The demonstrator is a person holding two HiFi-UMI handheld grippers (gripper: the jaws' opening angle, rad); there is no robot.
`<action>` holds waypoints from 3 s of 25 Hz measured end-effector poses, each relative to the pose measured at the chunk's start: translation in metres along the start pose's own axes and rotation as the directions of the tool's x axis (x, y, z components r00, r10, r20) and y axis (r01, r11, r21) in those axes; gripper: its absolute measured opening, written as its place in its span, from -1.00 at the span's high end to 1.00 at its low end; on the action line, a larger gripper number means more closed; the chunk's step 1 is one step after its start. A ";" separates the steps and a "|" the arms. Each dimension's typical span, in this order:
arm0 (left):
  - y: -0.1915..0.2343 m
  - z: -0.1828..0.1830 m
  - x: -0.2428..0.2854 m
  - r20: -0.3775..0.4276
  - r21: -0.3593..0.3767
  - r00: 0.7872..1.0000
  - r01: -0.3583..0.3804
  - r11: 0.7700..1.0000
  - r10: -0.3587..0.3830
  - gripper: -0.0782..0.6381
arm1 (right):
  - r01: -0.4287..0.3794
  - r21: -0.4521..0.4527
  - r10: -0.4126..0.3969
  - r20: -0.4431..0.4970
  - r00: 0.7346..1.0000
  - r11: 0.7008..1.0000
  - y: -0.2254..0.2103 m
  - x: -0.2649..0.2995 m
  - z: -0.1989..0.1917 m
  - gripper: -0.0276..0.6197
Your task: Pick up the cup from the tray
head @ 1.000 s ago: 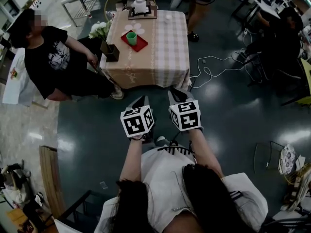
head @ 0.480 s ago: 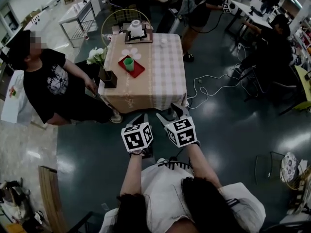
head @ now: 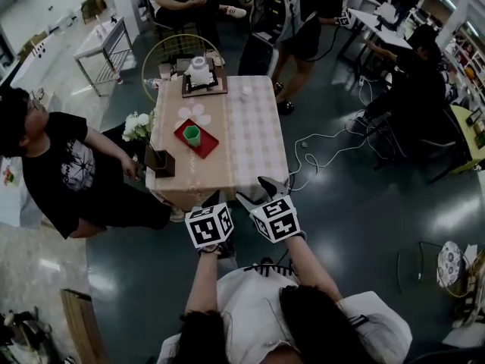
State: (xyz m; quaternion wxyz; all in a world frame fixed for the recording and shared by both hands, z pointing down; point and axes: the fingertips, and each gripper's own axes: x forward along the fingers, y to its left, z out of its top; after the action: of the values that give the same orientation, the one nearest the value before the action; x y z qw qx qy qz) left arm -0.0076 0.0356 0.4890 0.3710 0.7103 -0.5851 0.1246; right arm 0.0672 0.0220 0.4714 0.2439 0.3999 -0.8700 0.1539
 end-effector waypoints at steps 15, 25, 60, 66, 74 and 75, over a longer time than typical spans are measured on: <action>0.062 0.078 0.059 -0.050 0.054 0.999 0.021 0.998 -0.019 0.76 | 0.027 0.030 -0.027 0.009 1.000 0.999 -0.013 0.098 0.062 0.00; 0.099 0.100 0.070 -0.064 0.055 0.998 0.008 0.998 -0.004 0.76 | 0.035 0.047 -0.036 0.004 0.999 0.998 -0.010 0.140 0.079 0.00; 0.203 0.142 0.158 -0.203 -0.113 0.964 -0.200 0.973 0.174 0.76 | -0.230 -0.163 0.163 -0.347 0.924 0.959 -0.013 0.347 0.072 -0.21; 0.210 0.139 0.170 -0.231 -0.132 0.956 -0.217 0.967 0.183 0.76 | -0.229 -0.134 0.153 -0.426 0.892 0.964 -0.010 0.377 0.045 -0.21; 0.214 0.138 0.177 -0.254 -0.143 0.949 -0.229 0.963 0.188 0.76 | -0.190 -0.098 0.120 -0.485 0.866 0.977 -0.009 0.394 0.028 -0.20; 0.214 0.137 0.178 -0.256 -0.145 0.948 -0.229 0.962 0.187 0.76 | -0.191 -0.095 0.122 -0.486 0.865 0.977 -0.010 0.395 0.027 -0.20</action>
State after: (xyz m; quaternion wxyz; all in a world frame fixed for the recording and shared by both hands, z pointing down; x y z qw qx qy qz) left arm -0.1902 -0.1968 0.5845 0.4840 0.5891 -0.6165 0.1967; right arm -0.1551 -0.2416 0.6656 0.4650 0.2593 -0.8212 0.2054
